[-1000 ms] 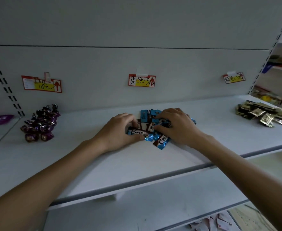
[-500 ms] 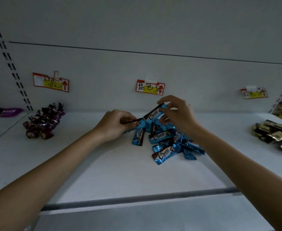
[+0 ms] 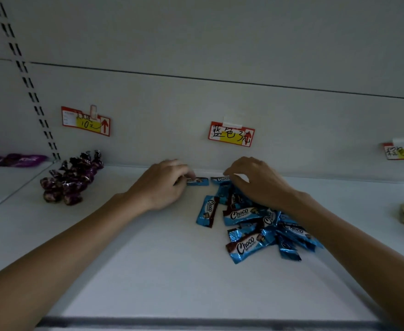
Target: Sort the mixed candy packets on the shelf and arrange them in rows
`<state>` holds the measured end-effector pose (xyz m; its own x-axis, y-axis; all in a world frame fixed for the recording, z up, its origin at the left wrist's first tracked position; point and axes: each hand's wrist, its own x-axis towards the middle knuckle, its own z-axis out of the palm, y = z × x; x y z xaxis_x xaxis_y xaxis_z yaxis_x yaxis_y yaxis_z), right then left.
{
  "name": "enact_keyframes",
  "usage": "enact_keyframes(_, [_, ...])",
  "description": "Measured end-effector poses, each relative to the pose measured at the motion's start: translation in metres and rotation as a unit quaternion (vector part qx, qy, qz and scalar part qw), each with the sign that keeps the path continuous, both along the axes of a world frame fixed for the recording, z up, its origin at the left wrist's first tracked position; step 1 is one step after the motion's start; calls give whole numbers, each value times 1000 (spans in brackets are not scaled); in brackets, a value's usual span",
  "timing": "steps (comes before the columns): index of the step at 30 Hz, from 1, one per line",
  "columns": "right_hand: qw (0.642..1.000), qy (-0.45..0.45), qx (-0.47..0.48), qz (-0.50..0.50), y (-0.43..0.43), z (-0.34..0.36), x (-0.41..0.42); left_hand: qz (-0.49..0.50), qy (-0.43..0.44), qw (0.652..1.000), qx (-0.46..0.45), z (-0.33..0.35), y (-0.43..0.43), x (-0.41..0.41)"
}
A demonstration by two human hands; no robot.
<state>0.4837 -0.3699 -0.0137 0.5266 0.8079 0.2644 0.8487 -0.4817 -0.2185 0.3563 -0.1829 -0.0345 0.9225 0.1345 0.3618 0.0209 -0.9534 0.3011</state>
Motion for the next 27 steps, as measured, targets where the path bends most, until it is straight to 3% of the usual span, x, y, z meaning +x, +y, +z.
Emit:
enact_keyframes(5, [997,27,-61,28,2,0,-1,-29,47,994,94,1,5,-7])
enact_keyframes(16, [996,16,-90,13,26,-5,3,-7,89,990,108,2,14,5])
enact_keyframes(20, [996,22,-79,16,27,-6,4,-9,86,992,97,1,13,5])
enact_keyframes(24, [999,26,-2,30,19,0,5,-23,26,997,72,4,10,2])
enact_keyframes(27, [998,48,-2,48,5,7,1,-37,7,999,0,9,-4,-9])
